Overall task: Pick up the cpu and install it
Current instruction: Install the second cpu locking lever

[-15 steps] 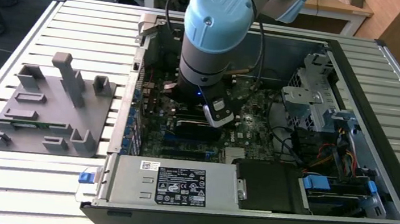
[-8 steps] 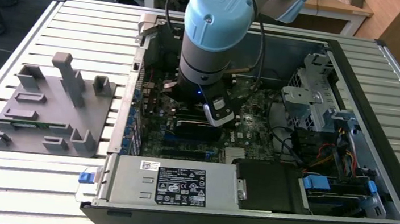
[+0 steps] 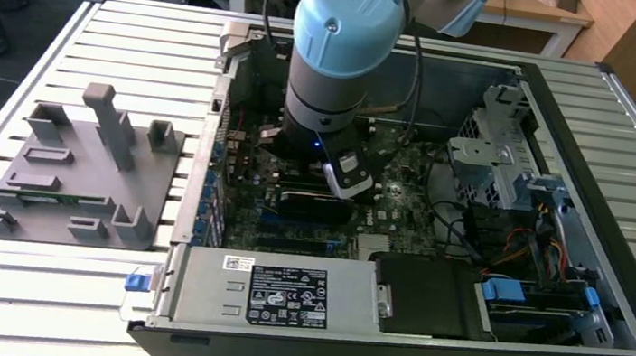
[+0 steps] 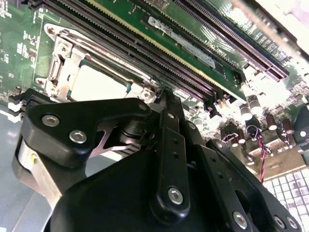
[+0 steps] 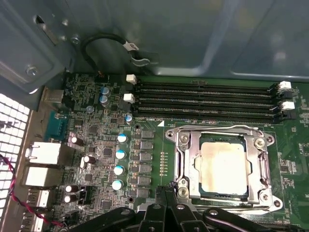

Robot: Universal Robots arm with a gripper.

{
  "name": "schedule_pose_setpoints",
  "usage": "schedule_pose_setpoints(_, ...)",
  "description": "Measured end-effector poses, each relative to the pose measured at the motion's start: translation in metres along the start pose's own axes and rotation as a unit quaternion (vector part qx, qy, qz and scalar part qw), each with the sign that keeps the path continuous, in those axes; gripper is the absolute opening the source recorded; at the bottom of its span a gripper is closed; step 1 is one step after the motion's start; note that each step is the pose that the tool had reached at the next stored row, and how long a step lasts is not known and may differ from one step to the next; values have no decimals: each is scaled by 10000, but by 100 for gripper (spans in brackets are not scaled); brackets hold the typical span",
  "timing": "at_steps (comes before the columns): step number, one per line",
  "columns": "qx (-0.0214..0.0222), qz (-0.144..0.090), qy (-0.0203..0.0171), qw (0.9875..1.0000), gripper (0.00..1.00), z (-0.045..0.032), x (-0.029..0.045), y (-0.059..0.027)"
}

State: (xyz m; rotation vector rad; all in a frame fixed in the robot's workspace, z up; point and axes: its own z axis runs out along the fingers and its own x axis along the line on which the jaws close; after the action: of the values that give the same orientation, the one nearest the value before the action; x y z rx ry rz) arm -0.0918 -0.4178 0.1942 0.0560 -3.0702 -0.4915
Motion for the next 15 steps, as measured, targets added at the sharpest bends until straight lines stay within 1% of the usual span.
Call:
schedule_pose_setpoints(2, 9, 0, 0, 10000, 11, -77, 2, 26)
schedule_pose_setpoints(3, 9, 0, 0, 10000, 11, -86, 2, 29)
schedule_pose_setpoints(12, 13, 0, 0, 10000, 11, -118, 3, 40)
schedule_pose_setpoints(15, 26, 1, 0, 10000, 11, -125, 3, 43)
